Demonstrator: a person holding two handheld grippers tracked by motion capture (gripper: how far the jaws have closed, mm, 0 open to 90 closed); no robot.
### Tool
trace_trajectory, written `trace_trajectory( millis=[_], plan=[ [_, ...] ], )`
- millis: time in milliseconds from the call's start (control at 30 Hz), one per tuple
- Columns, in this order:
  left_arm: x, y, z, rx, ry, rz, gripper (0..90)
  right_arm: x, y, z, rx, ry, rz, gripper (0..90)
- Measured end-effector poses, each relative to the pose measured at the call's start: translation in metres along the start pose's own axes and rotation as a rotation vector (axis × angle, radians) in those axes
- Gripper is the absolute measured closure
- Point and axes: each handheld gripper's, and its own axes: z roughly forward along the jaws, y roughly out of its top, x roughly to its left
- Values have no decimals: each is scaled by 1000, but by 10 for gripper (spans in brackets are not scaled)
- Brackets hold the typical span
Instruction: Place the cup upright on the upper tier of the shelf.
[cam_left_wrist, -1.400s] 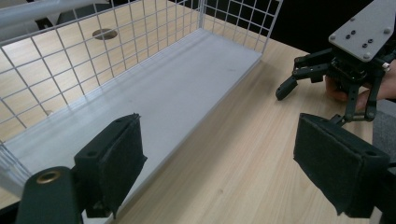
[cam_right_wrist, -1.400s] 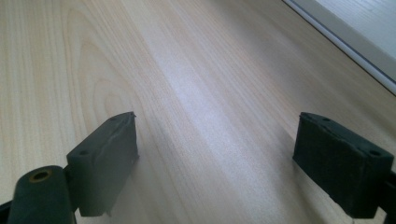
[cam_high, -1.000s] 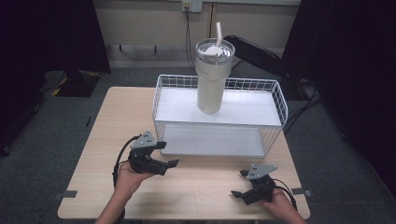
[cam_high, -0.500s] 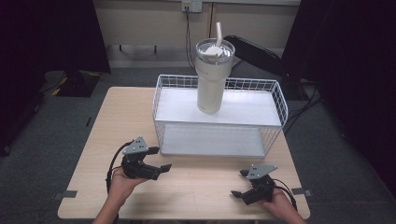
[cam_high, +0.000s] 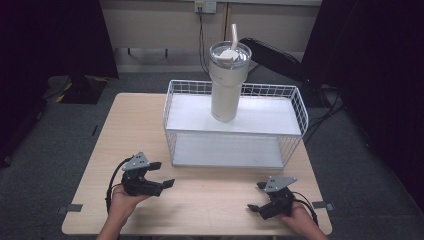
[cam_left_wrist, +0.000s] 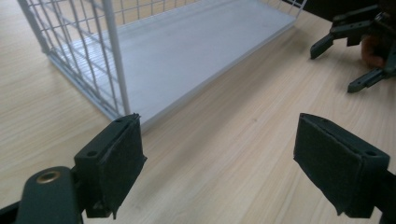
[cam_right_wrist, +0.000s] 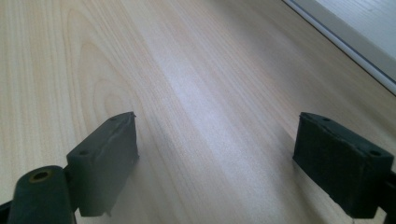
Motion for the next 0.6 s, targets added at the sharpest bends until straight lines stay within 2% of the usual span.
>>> trace_trajectory(
  millis=[600],
  plan=[
    [18,-23,-23,-5,47,-59,156,0,0,0,0,0,0,131]
  ],
)
